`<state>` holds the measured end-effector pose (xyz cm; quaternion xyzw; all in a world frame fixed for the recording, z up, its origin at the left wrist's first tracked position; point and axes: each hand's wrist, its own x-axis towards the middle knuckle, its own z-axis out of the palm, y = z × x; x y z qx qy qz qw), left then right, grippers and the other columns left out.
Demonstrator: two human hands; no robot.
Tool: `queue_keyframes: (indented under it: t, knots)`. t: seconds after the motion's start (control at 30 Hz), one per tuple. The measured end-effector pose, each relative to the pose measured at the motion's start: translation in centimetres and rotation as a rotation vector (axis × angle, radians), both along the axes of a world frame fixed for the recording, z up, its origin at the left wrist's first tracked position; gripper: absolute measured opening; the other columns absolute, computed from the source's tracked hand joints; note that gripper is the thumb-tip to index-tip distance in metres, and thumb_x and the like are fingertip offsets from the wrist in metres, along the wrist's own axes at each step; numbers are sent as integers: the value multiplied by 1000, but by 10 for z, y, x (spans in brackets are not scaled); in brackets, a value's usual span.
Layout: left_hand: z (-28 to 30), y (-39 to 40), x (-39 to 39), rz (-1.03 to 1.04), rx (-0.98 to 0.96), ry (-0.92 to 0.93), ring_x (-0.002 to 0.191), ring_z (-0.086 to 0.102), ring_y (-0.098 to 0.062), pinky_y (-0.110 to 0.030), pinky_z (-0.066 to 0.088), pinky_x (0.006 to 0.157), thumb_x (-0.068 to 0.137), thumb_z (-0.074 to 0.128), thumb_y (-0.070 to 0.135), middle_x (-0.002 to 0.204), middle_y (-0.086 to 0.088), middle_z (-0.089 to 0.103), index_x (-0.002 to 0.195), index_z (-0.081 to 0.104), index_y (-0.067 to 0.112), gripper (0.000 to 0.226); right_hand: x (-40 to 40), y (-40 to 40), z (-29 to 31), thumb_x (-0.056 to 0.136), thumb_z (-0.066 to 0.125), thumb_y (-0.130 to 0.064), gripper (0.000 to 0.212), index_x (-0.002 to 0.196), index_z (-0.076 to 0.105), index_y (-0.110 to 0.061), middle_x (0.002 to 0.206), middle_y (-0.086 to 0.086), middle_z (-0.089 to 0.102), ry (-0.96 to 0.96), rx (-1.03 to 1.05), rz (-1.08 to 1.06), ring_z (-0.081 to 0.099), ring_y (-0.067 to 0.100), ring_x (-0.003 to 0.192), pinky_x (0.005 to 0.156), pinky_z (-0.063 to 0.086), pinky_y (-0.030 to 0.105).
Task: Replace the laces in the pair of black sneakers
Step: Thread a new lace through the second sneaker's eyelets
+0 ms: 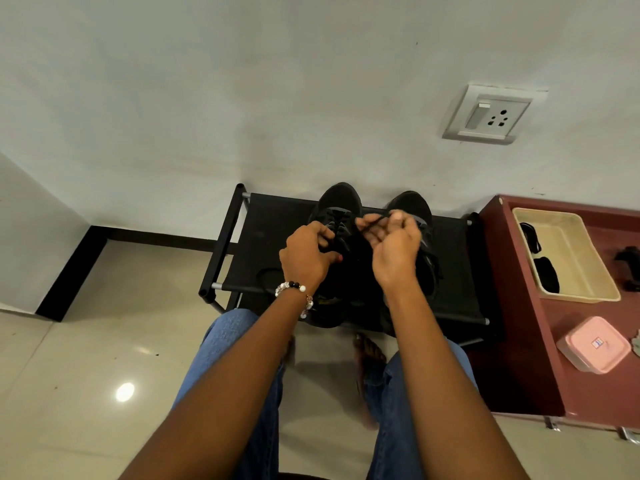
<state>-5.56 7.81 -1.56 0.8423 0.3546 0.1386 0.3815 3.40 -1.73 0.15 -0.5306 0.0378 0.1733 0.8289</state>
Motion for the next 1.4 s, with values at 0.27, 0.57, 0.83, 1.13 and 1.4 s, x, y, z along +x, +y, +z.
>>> queue_keyframes:
  t: [0.27, 0.57, 0.83, 1.13, 1.4]
  knots:
    - [5, -4, -6, 37, 116, 69, 106, 54, -16, -40, 36, 91, 77, 78, 18, 106, 8, 56, 106, 65, 29, 33, 16, -11, -19, 95, 60, -20, 20, 108, 70, -8, 98, 8, 59, -1035, -1159, 533, 53, 22, 96, 84, 36, 26]
    - [26, -39, -39, 99, -19, 203, 121, 43, -29, -47, 41, 94, 73, 70, 63, 129, -6, 44, 123, 52, 23, 67, 4, -19, 33, 100, 49, -17, 23, 86, 66, -9, 87, 0, 74, -404, -740, 373, 66, 14, 91, 86, 49, 31]
    - [30, -65, -27, 70, -142, 337, 137, 26, -44, -58, 40, 102, 80, 74, 46, 151, -19, 18, 150, 13, 7, 101, -4, -18, 129, 104, 39, -16, 23, 86, 54, -16, 92, 13, 73, -75, 30, 312, 71, 25, 83, 50, 32, 22]
    - [37, -55, 1, -34, -182, 524, 140, 15, -55, -63, 22, 109, 94, 60, 33, 160, -19, -3, 154, -8, 13, 93, -10, 1, 201, 101, 46, -13, 24, 83, 61, -10, 66, 3, 51, -84, -108, 255, 42, 12, 51, 41, 29, 20]
    - [30, -53, 9, -12, -164, 564, 138, 14, -57, -64, 33, 103, 97, 56, 24, 161, -15, -1, 155, -4, 18, 83, 1, 2, 220, 102, 45, -10, 28, 79, 61, -7, 64, 5, 53, -188, -37, 188, 42, 11, 50, 41, 30, 19]
